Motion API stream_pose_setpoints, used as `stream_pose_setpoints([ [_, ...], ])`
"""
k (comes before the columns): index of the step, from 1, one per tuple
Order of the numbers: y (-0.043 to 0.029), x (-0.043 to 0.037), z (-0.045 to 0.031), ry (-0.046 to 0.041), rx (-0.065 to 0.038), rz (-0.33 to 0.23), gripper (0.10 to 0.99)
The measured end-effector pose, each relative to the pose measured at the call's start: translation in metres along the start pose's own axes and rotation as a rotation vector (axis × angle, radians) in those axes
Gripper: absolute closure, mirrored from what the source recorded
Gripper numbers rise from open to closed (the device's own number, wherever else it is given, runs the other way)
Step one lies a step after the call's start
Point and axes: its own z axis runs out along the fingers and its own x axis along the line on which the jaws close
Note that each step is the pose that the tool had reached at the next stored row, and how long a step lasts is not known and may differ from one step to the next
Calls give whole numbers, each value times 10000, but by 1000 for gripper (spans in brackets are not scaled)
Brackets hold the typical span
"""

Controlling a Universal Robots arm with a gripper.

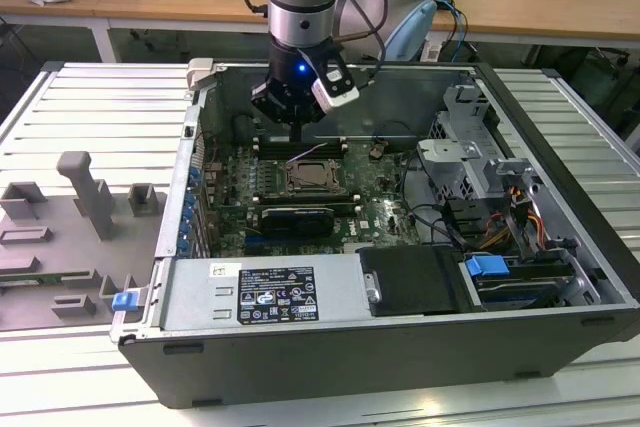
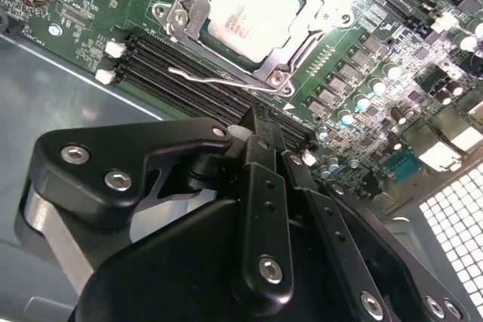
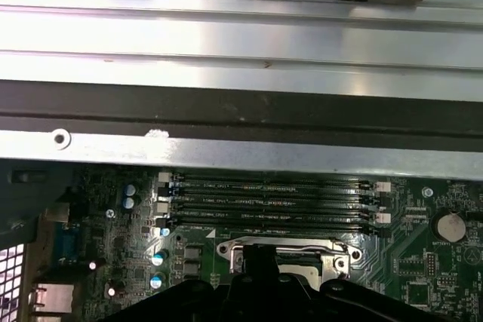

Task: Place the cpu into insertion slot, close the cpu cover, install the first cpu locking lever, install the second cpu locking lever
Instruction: 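Install the first cpu locking lever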

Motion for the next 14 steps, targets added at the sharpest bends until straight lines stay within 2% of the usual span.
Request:
stream_pose_setpoints([
  [14, -4, 0, 20, 0, 1, 1, 980],
])
